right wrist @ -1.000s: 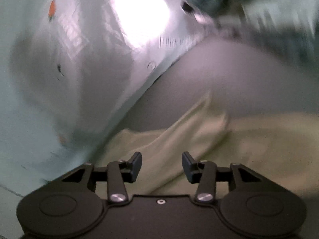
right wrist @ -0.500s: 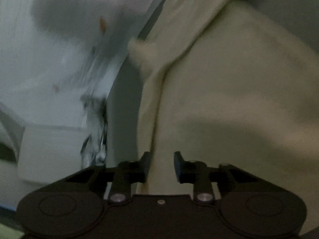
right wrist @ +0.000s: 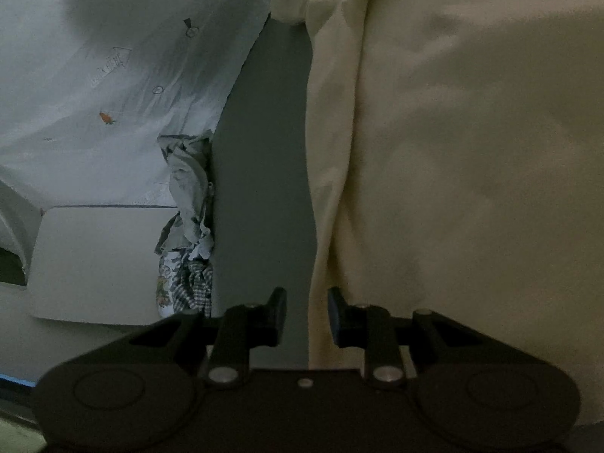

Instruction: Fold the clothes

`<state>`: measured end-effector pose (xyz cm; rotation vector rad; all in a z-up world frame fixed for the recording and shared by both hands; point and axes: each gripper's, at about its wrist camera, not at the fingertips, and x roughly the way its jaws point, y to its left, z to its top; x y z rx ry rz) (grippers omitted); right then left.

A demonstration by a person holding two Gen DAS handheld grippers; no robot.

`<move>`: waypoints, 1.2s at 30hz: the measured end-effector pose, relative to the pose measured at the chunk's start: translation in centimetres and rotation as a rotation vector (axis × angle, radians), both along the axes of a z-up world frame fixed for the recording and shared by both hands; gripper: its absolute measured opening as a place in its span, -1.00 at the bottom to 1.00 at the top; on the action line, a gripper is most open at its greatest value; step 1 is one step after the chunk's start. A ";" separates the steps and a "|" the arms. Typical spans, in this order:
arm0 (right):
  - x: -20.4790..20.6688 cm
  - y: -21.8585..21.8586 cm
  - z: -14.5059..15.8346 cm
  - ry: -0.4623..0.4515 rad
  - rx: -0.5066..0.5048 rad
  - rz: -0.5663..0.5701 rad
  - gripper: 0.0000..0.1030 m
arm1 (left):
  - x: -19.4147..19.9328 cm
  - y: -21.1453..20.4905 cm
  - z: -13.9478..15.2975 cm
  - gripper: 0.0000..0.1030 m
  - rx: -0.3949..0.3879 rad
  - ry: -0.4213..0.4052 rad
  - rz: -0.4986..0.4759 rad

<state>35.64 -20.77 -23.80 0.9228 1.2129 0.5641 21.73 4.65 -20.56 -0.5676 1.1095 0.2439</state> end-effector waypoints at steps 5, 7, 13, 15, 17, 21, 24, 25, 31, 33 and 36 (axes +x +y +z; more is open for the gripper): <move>-0.3 1.4 -0.2 -0.036 -0.078 0.053 -0.60 | -0.2 -0.1 -0.1 0.97 0.013 0.009 -0.012; -0.6 1.4 0.0 -0.068 -0.093 0.062 -0.95 | -0.4 -0.2 -0.1 0.97 0.013 0.012 -0.012; -0.5 -2.1 1.5 -0.130 -0.043 0.022 -0.95 | 0.0 -1.9 -0.2 0.97 -0.005 0.010 0.003; -0.5 -4.3 1.8 -0.129 -0.041 -0.006 -0.95 | 0.5 -3.1 -0.3 0.97 -0.009 0.011 -0.013; -0.3 -6.4 2.1 -0.127 -0.056 -0.035 -0.95 | 1.2 -4.7 -0.3 0.97 -0.010 0.013 -0.043; 0.1 -9.7 2.0 -0.114 -0.102 -0.064 -0.95 | 2.5 -8.1 -0.3 0.97 0.008 0.018 -0.125; 0.4 -10.4 2.0 -0.136 -0.191 -0.031 -0.95 | 3.3 -10.5 -0.4 0.97 0.037 0.022 -0.185; 0.5 -10.3 2.0 -0.145 -0.225 -0.011 -0.95 | 3.5 -11.2 -0.5 0.97 0.046 0.024 -0.203; 1.1 -9.1 1.3 -0.171 -0.334 0.099 -0.87 | 3.9 -12.5 -0.7 0.97 0.075 0.039 -0.219; 1.4 -9.4 1.7 -0.172 -0.319 0.104 -0.65 | 4.2 -12.2 -0.7 0.97 0.079 0.034 -0.191; 1.7 -11.1 2.4 -0.174 -0.250 0.060 -0.34 | 4.9 -11.2 -0.4 0.97 0.066 0.013 -0.125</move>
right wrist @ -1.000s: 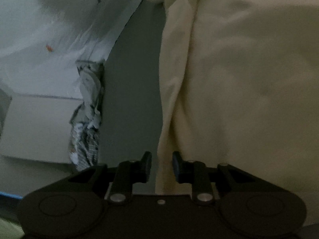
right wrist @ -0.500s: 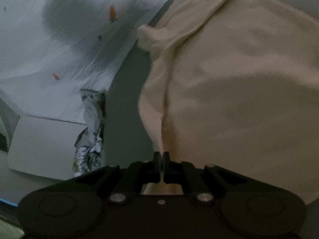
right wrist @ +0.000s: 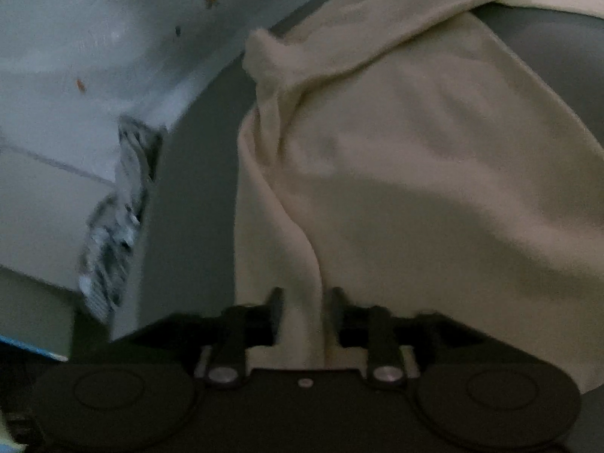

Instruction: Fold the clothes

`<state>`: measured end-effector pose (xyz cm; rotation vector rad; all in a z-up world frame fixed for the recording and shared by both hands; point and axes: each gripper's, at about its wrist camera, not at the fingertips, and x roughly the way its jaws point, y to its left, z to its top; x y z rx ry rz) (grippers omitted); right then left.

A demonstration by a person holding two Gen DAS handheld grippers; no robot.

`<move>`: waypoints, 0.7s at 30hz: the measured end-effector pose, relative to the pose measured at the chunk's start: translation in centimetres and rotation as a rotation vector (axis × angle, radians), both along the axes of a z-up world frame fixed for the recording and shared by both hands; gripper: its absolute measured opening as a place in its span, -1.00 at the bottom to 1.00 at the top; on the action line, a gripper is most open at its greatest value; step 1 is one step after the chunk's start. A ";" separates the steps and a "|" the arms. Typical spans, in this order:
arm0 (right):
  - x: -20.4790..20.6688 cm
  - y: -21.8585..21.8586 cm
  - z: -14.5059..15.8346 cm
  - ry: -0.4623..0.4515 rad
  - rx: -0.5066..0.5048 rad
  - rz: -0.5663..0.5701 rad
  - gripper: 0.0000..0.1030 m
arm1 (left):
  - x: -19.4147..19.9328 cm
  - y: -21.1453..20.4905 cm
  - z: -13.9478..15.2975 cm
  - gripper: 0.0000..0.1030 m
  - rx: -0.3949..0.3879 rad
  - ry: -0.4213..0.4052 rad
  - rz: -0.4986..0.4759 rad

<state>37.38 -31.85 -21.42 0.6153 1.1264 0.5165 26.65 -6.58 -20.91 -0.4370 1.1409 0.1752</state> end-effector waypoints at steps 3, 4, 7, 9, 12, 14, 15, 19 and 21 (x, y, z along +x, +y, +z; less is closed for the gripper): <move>0.7 -2.3 0.8 -0.013 0.046 -0.075 -0.32 | 1.4 1.4 0.3 0.97 -0.024 -0.028 0.069; 1.1 -3.1 1.0 -0.022 0.045 -0.104 -0.32 | 2.0 1.8 0.5 0.97 -0.030 -0.039 0.083; 2.3 -5.9 1.8 -0.052 0.029 -0.199 -0.32 | 4.1 2.7 1.1 0.96 -0.044 -0.075 0.114; 3.4 -8.1 2.2 -0.075 0.006 -0.268 -0.32 | 6.1 3.4 1.6 0.95 -0.050 -0.108 0.117; 5.0 -11.2 2.9 -0.104 -0.028 -0.357 -0.30 | 9.8 4.4 2.3 0.94 -0.058 -0.158 0.111; 6.5 -13.2 3.3 -0.126 -0.063 -0.411 -0.28 | 12.8 4.8 2.6 0.87 -0.060 -0.184 0.104; 7.2 -14.1 3.5 -0.135 -0.080 -0.434 -0.25 | 14.3 4.9 2.6 0.84 -0.061 -0.197 0.097; 11.0 -18.1 3.7 -0.165 -0.171 -0.535 -0.22 | 21.0 5.5 2.3 0.46 -0.070 -0.232 0.050; 13.1 -19.7 3.7 -0.175 -0.241 -0.561 -0.22 | 24.4 5.8 1.7 0.40 -0.069 -0.231 0.024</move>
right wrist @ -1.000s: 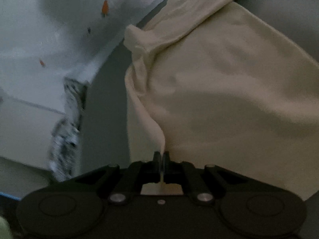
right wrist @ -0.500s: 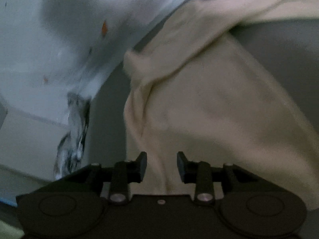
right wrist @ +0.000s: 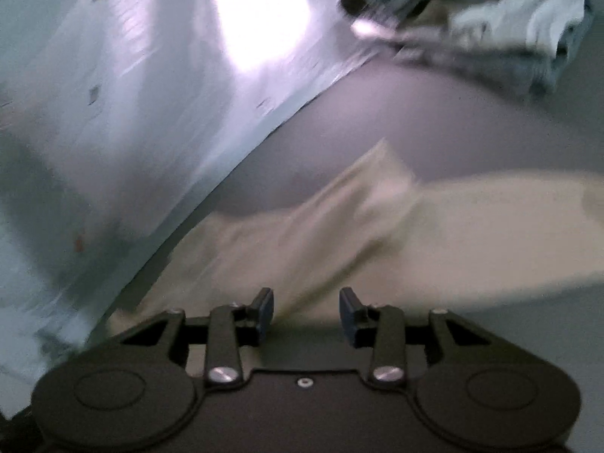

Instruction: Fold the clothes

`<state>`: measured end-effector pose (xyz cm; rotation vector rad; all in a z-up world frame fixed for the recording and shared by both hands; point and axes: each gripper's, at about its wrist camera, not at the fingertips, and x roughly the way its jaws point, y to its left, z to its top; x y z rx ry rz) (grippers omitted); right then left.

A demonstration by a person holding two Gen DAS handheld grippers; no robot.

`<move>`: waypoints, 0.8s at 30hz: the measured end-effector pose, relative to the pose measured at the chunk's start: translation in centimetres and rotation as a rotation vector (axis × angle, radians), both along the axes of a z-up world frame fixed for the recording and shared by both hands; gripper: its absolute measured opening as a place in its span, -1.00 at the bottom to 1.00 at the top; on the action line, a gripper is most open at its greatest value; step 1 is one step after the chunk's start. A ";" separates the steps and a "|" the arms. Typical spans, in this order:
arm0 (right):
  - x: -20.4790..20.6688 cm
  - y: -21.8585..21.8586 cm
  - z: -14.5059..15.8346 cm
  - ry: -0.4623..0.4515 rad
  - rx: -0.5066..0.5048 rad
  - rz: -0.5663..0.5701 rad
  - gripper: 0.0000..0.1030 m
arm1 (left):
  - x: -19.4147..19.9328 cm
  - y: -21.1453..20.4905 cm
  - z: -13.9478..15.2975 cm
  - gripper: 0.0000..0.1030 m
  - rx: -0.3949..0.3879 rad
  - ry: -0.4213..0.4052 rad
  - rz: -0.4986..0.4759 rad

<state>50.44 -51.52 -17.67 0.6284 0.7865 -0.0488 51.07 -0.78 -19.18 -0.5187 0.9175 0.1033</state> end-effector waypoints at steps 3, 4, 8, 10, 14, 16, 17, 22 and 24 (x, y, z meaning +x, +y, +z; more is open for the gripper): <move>3.2 -1.9 -0.1 0.017 -0.115 -0.013 -0.19 | 4.1 0.4 -1.1 0.40 -0.023 -0.011 -0.025; 4.2 -2.4 -0.2 0.019 -0.146 -0.010 -0.16 | 5.2 0.7 -1.3 0.43 -0.036 -0.018 -0.030; 7.5 -3.4 -0.9 0.027 -0.218 0.039 0.00 | 8.8 1.3 -2.7 0.43 -0.053 -0.018 -0.032; 9.0 -3.5 -1.8 0.052 -0.243 0.051 0.00 | 10.0 1.6 -3.5 0.43 -0.079 -0.018 -0.040; 10.1 -2.6 -2.6 0.081 -0.315 0.100 -0.02 | 11.4 1.5 -4.7 -0.04 -0.115 -0.021 -0.035; 10.0 -2.1 -2.8 0.060 -0.340 0.132 -0.89 | 11.6 1.6 -5.1 -0.79 -0.150 -0.017 -0.010; 10.0 -2.1 -2.7 0.059 -0.336 0.144 -0.94 | 11.6 1.6 -5.2 -0.95 -0.149 -0.013 0.000; 9.0 -3.5 0.2 -0.037 -0.339 0.087 -0.98 | 11.3 1.1 -2.5 -0.96 -0.068 -0.115 -0.017; 8.3 -4.6 2.5 -0.106 -0.329 0.046 -0.98 | 11.4 1.4 -0.8 -0.96 -0.060 -0.168 -0.029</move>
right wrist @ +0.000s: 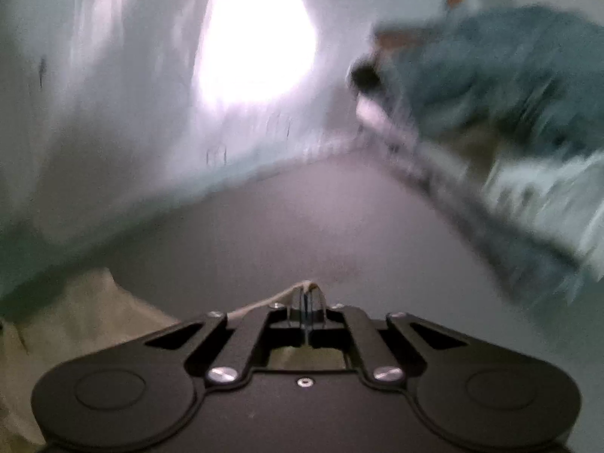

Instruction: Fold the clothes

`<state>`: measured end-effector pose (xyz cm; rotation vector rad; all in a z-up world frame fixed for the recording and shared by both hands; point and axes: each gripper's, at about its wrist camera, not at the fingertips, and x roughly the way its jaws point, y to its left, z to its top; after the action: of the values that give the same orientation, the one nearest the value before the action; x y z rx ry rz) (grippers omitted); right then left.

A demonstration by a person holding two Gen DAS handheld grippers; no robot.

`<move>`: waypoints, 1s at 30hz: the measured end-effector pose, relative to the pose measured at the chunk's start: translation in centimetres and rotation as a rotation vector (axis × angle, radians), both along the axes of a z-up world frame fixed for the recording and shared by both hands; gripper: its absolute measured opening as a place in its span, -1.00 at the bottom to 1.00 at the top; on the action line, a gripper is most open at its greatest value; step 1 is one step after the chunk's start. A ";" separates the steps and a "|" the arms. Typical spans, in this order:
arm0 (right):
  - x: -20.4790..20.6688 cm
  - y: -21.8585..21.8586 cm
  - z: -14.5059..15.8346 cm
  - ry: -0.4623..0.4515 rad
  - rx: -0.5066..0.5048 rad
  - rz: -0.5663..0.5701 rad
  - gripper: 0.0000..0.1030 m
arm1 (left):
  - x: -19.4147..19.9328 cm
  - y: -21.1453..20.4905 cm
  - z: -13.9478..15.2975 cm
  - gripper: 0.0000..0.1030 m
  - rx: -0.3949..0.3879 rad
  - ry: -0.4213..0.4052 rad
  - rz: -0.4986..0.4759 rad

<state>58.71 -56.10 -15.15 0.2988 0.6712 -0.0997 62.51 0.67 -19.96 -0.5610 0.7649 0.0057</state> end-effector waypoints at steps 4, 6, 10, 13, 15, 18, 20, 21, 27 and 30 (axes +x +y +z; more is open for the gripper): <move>-0.7 -1.3 3.2 -0.089 -0.033 -0.052 -0.98 | 0.7 -0.1 1.4 -0.96 0.063 -0.034 -0.021; -0.2 -1.9 2.7 -0.071 -0.017 -0.066 -0.98 | 1.4 -0.5 0.8 -0.95 0.094 -0.009 -0.027; 1.2 -1.9 -0.7 0.058 -0.019 -0.078 -0.92 | 3.3 -1.7 -2.0 -0.73 0.168 0.119 -0.027; 1.6 -1.9 -2.5 0.133 -0.025 -0.121 -0.56 | 3.2 -1.8 -2.1 0.04 0.191 0.129 -0.003; 1.2 -2.1 -3.0 0.132 0.008 -0.146 -0.24 | 2.4 -1.8 -1.8 0.36 0.179 0.124 0.009; 0.4 -2.4 -3.3 0.140 0.054 -0.163 -0.25 | 0.6 -2.1 -1.5 0.40 0.184 0.133 0.005; -0.2 -2.3 -3.4 0.153 0.067 -0.170 -0.25 | -0.8 -2.6 -1.5 0.44 0.205 0.153 -0.005; -0.5 -2.1 -3.3 0.149 0.073 -0.172 -0.25 | -1.8 -2.9 -1.6 0.44 0.214 0.162 -0.009; -3.0 -0.9 -3.5 0.137 0.130 -0.154 -0.25 | -8.8 -4.9 -2.2 0.44 0.117 0.240 -0.030; -4.1 -0.9 -3.5 0.131 0.170 -0.160 -0.25 | -12.6 -6.7 -2.1 0.44 0.047 0.269 -0.035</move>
<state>54.64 -57.01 -18.67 0.5127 0.7867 -0.2170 49.96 -6.03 -22.03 -0.5076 1.0340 0.0680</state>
